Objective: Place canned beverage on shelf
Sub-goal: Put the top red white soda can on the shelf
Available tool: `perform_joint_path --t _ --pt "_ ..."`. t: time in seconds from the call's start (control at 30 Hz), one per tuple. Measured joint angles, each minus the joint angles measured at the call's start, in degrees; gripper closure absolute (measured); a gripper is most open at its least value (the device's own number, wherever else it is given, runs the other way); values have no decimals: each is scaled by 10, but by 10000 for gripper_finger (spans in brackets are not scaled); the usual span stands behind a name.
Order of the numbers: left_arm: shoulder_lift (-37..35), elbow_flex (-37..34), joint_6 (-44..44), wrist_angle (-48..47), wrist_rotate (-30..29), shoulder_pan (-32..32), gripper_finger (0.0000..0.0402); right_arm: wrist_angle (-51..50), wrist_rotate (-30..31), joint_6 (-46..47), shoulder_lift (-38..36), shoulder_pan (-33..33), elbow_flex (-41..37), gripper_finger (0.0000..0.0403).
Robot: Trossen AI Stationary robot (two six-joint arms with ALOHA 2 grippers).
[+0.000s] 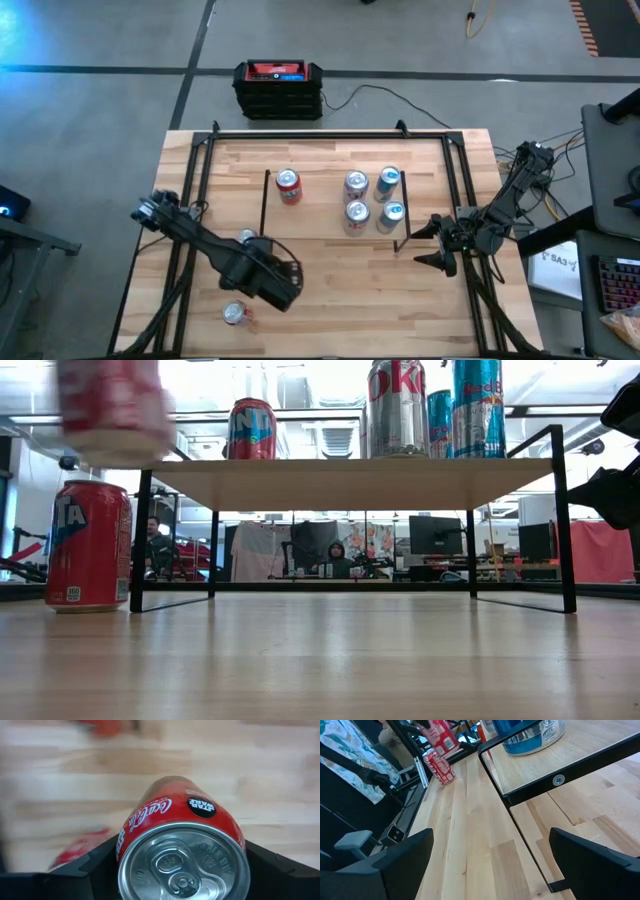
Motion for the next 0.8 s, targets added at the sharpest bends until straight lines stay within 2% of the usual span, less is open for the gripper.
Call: perform_joint_path --t 0.1,0.2,0.8 --pt "16 28 17 -17 -45 6 114 0 0 0 0 0 0 19" --pt "27 43 40 -10 -56 15 114 0 0 0 0 0 0 19" --pt "41 129 301 -12 -45 135 113 0 0 0 0 0 0 19"
